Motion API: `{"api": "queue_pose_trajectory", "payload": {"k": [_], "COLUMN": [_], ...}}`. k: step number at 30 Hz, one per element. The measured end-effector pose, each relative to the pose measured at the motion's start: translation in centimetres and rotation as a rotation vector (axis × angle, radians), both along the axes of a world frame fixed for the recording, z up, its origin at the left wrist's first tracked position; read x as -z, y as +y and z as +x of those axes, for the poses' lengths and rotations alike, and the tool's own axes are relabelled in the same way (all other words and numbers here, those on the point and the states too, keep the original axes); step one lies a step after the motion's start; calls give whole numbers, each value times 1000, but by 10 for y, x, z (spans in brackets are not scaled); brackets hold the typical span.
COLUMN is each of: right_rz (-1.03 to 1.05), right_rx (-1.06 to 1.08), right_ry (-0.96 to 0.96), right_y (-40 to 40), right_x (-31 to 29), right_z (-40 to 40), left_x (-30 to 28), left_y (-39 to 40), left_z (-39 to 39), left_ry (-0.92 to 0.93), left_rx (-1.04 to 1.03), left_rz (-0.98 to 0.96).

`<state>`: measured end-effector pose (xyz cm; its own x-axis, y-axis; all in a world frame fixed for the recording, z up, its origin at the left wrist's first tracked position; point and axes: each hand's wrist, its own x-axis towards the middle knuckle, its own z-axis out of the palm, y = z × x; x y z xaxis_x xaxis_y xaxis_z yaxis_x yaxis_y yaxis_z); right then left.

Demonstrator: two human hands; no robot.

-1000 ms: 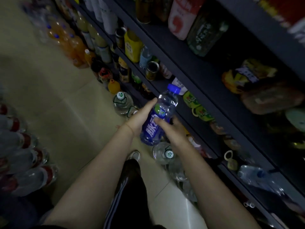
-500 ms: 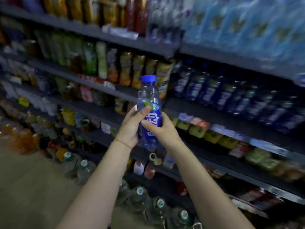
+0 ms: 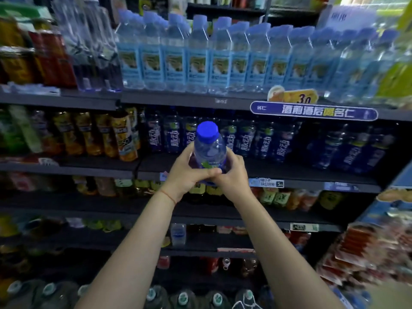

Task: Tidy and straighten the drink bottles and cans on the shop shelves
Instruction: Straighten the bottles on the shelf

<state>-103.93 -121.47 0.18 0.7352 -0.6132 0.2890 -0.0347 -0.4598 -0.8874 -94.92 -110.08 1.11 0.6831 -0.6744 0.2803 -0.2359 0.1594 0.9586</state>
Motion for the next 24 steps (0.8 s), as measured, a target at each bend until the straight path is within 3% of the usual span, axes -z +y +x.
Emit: {"api": "queue_pose_trajectory", "payload": {"k": [8,16,24], "right_rz": [-1,44,-45], "right_rx": [34,-99,-130], "right_ry": [92,218,224], "right_y": [-29,-20,7], "right_x": [20,36,48], "right_z": [76,178,237], "left_x": [28,48,60], "left_y": [-41,-17,14], "left_z": [75,173,221], "left_ry": [-6,7,-246], "left_rx": [-87,-271,-512], "left_rz": [59,217,420]}}
